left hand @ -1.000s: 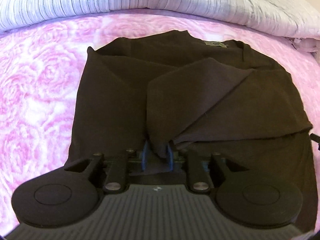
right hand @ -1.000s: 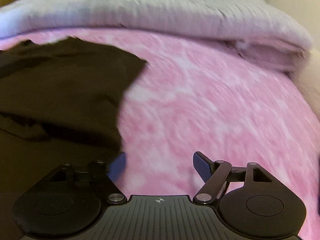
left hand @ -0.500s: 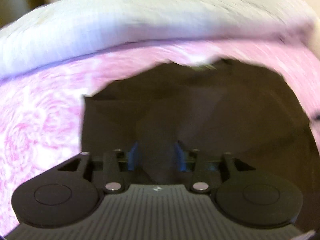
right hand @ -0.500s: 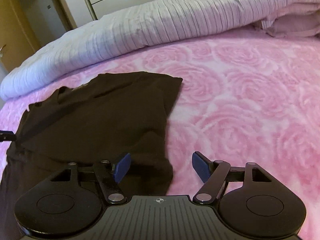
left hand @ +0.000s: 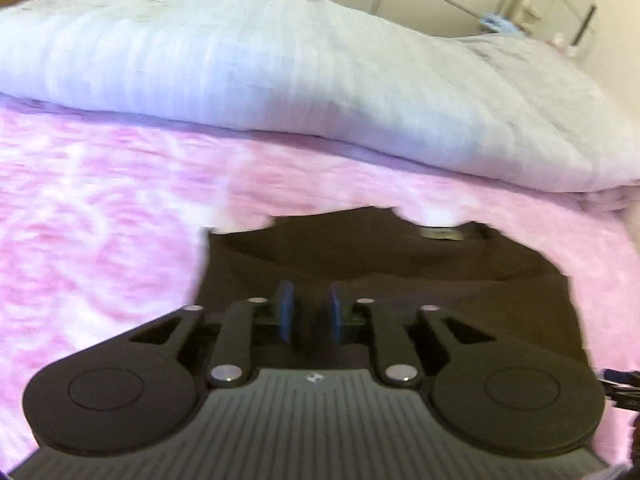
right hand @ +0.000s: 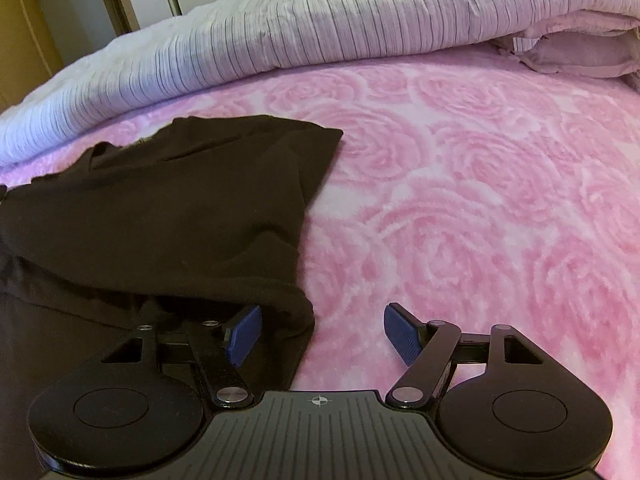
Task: Fold clothes
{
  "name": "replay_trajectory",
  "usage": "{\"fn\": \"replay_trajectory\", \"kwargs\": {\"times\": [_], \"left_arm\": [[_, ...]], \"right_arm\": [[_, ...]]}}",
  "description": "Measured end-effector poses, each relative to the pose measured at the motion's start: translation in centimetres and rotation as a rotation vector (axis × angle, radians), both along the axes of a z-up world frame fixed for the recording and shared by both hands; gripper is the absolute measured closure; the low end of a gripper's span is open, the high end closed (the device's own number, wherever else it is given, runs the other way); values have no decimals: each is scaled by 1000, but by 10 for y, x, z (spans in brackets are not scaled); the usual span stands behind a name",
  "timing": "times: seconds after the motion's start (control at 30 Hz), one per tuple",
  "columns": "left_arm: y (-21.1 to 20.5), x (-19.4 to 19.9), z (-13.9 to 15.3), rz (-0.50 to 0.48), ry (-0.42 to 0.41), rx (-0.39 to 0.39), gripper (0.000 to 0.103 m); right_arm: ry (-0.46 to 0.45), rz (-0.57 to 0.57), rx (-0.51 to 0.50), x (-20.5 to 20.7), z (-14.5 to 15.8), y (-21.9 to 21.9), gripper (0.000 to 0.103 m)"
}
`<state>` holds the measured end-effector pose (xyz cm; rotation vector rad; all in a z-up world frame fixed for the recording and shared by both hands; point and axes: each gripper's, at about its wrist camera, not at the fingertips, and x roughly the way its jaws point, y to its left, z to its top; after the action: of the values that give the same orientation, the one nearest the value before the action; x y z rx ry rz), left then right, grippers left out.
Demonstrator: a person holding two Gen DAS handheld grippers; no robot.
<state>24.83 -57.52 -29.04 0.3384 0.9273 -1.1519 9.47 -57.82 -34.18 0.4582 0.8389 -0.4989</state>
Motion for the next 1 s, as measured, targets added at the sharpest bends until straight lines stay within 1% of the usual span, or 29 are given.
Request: {"fn": "replay_trajectory", "kwargs": {"times": [0.03, 0.1, 0.13, 0.2, 0.23, 0.33, 0.37, 0.4, 0.43, 0.5, 0.57, 0.6, 0.63, 0.67, 0.7, 0.73, 0.77, 0.83, 0.9, 0.93, 1.0], "left_arm": [[3, 2, -2, 1, -6, 18, 72], [12, 0, -4, -22, -41, 47, 68], [18, -4, -4, -59, -79, 61, 68], [26, -25, -4, -201, -174, 96, 67], [30, -39, -6, -297, -237, 117, 67], [39, -91, -23, -609, -475, 173, 65], [41, -105, -30, -693, -545, 186, 65], [41, -115, -38, -732, -602, 198, 65], [39, -122, -45, -751, -646, 213, 65], [31, -128, -56, -730, -710, 232, 67], [25, -128, -59, -704, -764, 249, 83], [24, -128, -60, -697, -797, 256, 95], [25, -128, -58, -697, -844, 261, 95], [29, -128, -56, -710, -908, 261, 95], [35, -129, -54, -732, -985, 264, 96], [41, -130, -53, -759, -1043, 273, 96], [48, -130, -54, -787, -1078, 289, 96], [59, -128, -65, -868, -1114, 357, 95], [69, -126, -80, -950, -1117, 457, 93], [73, -124, -84, -961, -1107, 475, 93], [79, -120, -83, -932, -1073, 482, 93]], "right_arm": [[4, 1, -1, 1, 0, 1, 31], [7, 3, -10, 5, 1, 5, 31], [6, 8, -17, 6, 2, 7, 31], [4, 18, -24, 10, 4, 11, 31], [3, 25, -24, 12, 4, 13, 31], [11, 41, -31, 18, 4, 17, 31], [15, 41, -33, 19, 3, 17, 31], [18, 41, -34, 20, 3, 18, 31], [21, 39, -35, 20, 3, 18, 31], [27, 39, -38, 21, 3, 19, 31], [35, 45, -46, 21, 3, 21, 31], [38, 49, -50, 20, 3, 21, 31], [40, 51, -53, 19, 4, 21, 31], [37, 48, -51, 19, 4, 20, 31], [34, 46, -50, 18, 4, 20, 31], [31, 44, -49, 18, 5, 19, 31], [28, 42, -48, 17, 5, 18, 31], [23, 38, -45, 16, 6, 17, 31], [17, 34, -43, 14, 7, 16, 31], [15, 31, -42, 14, 7, 15, 31], [9, 27, -39, 13, 8, 14, 31]]}}
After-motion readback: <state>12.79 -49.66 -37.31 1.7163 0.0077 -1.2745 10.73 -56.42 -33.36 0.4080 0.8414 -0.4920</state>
